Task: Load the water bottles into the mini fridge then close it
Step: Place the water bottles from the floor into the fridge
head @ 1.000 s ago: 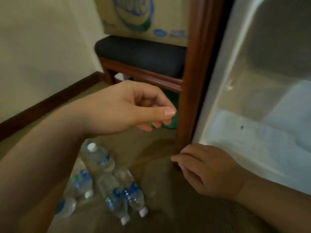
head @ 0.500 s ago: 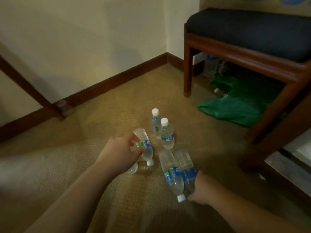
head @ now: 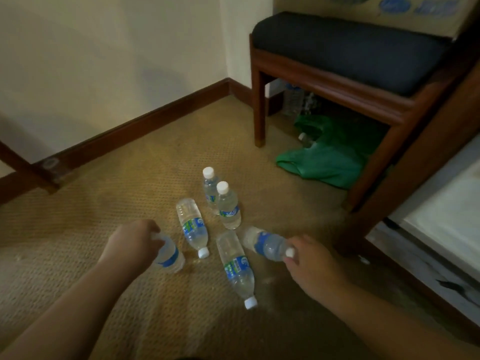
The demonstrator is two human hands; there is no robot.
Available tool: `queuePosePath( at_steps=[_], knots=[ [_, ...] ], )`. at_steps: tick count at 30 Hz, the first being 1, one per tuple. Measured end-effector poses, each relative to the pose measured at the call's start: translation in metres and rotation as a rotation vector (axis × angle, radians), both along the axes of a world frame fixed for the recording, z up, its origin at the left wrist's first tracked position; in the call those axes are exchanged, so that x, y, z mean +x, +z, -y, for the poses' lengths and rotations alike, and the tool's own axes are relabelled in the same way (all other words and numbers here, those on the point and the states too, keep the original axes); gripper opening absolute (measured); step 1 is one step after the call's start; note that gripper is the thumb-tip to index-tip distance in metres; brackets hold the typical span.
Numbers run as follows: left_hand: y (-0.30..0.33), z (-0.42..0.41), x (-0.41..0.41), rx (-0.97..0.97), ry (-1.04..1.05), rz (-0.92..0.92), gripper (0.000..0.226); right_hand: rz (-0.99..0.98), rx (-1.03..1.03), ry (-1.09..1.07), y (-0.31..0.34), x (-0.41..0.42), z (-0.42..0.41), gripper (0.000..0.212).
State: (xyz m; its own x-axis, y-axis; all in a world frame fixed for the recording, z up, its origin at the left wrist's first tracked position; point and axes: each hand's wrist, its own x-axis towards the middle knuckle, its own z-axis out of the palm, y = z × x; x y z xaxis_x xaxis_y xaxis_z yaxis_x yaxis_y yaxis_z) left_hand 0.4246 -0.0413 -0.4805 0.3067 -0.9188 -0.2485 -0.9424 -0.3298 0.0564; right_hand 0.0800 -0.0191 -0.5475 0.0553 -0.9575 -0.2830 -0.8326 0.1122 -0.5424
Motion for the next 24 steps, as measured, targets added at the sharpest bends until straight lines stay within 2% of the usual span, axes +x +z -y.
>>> queuePosePath(
  at_steps=[3,6,9,12,16,20,24],
  knots=[
    [0.025,0.0,-0.024,-0.041,-0.107,0.031,0.028,0.105,-0.1,0.112,0.053,-0.025,0.0,0.034],
    [0.065,0.0,-0.054,-0.141,-0.251,0.019,0.018,0.096,-0.174,0.135,0.102,-0.055,-0.014,0.029],
    [0.102,0.003,-0.085,-0.305,-0.392,-0.085,0.013,0.115,-0.297,0.009,0.145,-0.092,-0.036,0.026],
    [0.135,0.005,-0.122,-0.434,-0.538,-0.266,0.031,0.163,-0.41,-0.155,0.184,-0.127,-0.059,0.027],
    [0.19,-0.001,-0.2,-0.517,-0.712,-0.412,0.026,0.203,-0.582,-0.339,0.22,-0.164,-0.089,0.029],
    [0.227,-0.014,-0.271,-0.593,-0.904,-0.434,0.023,0.089,-0.751,-0.517,0.233,-0.203,-0.101,0.023],
    [0.242,-0.022,-0.329,-0.6,-1.059,-0.439,0.032,-0.019,-0.828,-0.703,0.231,-0.249,-0.095,0.019]
  ],
)
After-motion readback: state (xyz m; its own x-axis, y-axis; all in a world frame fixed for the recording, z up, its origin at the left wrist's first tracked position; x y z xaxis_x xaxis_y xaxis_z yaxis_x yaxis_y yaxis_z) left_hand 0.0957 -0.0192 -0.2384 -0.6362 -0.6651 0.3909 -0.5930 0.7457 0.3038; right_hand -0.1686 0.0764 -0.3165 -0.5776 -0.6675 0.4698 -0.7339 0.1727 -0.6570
